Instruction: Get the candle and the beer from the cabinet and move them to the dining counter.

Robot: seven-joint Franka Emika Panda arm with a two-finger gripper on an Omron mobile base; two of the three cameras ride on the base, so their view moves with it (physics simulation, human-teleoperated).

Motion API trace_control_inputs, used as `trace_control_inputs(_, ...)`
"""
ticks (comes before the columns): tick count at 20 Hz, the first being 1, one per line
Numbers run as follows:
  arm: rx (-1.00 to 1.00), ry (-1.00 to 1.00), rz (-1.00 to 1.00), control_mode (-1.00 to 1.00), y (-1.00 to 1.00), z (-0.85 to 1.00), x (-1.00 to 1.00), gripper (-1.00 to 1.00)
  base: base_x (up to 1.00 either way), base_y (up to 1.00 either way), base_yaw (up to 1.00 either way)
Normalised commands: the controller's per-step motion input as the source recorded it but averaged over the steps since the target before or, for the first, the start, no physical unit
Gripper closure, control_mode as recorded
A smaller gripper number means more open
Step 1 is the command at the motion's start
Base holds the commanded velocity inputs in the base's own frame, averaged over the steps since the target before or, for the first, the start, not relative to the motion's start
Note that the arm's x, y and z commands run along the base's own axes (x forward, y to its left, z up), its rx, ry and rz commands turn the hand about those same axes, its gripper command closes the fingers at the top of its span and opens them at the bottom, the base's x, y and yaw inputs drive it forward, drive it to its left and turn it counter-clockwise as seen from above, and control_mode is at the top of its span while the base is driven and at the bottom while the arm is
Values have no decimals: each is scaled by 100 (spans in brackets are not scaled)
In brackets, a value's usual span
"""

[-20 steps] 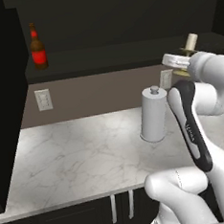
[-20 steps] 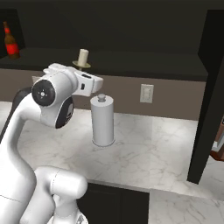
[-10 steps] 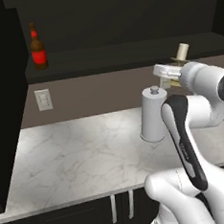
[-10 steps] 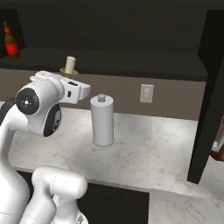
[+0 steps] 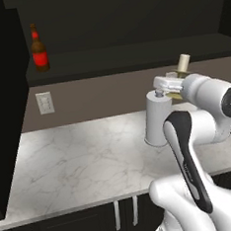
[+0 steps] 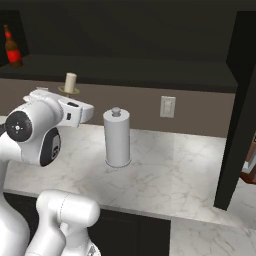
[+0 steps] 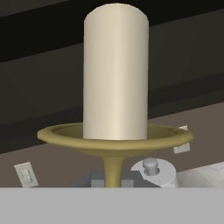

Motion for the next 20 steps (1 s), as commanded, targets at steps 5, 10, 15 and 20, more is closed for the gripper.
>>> trace_control_inputs(5,-1,0,0,-100,1,0,0,100,0,0,0)
trace_control_inputs(10,0,0,0,-100,0,0,0,100,0,0,0)
trace_control_inputs(15,0,0,0,-100,0,0,0,100,0,0,0)
trace_control_inputs(20,0,0,0,-100,0,0,0,100,0,0,0)
